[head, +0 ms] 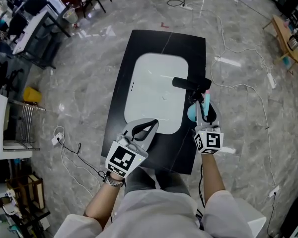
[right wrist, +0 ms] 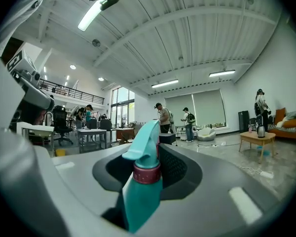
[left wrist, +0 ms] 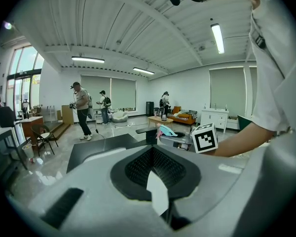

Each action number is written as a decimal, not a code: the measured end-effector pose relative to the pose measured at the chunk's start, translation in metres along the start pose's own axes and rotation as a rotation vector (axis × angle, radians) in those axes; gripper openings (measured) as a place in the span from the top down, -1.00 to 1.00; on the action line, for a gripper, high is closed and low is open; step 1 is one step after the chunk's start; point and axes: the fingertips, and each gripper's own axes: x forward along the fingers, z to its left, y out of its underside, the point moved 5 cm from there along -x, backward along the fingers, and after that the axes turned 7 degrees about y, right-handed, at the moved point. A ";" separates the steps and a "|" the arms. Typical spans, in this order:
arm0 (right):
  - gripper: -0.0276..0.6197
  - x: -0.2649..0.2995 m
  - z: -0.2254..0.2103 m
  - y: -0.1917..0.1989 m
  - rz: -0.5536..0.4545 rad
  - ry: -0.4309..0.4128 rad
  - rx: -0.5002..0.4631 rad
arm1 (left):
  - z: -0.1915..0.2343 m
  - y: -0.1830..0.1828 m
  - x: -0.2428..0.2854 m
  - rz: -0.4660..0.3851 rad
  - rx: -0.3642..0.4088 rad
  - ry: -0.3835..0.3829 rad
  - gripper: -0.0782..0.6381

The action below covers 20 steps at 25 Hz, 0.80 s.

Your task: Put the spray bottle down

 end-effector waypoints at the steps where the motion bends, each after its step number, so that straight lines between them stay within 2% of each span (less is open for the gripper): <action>1: 0.50 0.002 0.000 0.002 -0.002 -0.001 -0.002 | 0.000 0.001 0.001 0.003 0.000 0.002 0.76; 17: 0.50 0.003 0.009 0.021 0.038 -0.023 -0.024 | -0.001 0.008 0.004 0.018 -0.004 0.027 0.76; 20: 0.39 0.004 0.009 0.027 0.074 -0.030 -0.024 | -0.002 0.008 0.002 0.017 -0.006 0.027 0.76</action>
